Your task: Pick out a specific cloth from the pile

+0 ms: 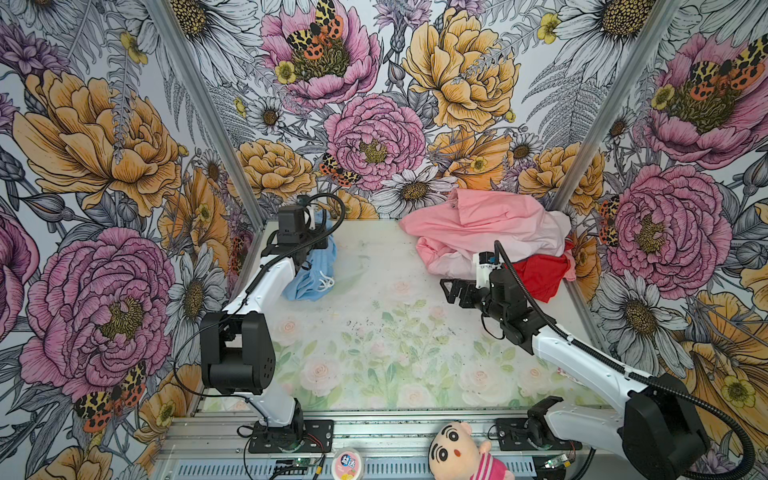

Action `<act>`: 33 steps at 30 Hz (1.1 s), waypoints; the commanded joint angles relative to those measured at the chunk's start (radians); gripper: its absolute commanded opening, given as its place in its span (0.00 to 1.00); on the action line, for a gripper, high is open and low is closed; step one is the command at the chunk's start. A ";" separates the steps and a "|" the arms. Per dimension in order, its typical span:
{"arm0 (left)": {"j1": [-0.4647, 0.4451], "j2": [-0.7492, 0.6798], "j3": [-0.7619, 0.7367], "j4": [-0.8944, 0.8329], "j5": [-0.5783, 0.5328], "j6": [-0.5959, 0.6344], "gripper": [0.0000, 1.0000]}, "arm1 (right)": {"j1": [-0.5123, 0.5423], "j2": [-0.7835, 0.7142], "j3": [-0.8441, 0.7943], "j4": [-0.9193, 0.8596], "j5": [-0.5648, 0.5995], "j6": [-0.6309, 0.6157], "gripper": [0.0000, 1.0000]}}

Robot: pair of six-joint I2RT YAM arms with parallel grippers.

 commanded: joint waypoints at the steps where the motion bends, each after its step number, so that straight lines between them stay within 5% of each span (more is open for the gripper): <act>1: 0.093 -0.014 -0.052 0.040 0.102 -0.146 0.00 | -0.007 0.017 0.002 0.012 -0.009 -0.005 1.00; 10: 0.127 0.134 -0.023 -0.093 -0.265 -0.044 0.00 | -0.008 0.043 0.019 0.029 -0.038 0.003 1.00; 19: 0.101 0.366 0.124 -0.097 -0.246 0.019 0.00 | -0.009 0.012 0.039 -0.022 -0.032 -0.004 0.99; 20: 0.099 0.357 0.127 -0.099 -0.251 0.020 0.05 | -0.009 0.000 0.034 -0.029 -0.025 -0.007 0.99; 23: 0.095 0.290 0.098 -0.106 -0.242 0.020 0.55 | -0.009 -0.029 0.017 -0.040 0.002 -0.014 0.99; 27: 0.048 0.164 0.063 -0.225 -0.303 0.091 0.98 | -0.009 -0.037 -0.005 -0.038 0.011 -0.016 1.00; 31: -0.049 0.048 0.007 -0.419 -0.527 0.133 0.99 | -0.011 -0.016 -0.026 -0.002 -0.002 -0.011 0.99; 33: -0.092 0.000 -0.017 -0.507 -0.542 0.098 0.99 | -0.012 0.008 -0.029 0.020 -0.019 -0.009 1.00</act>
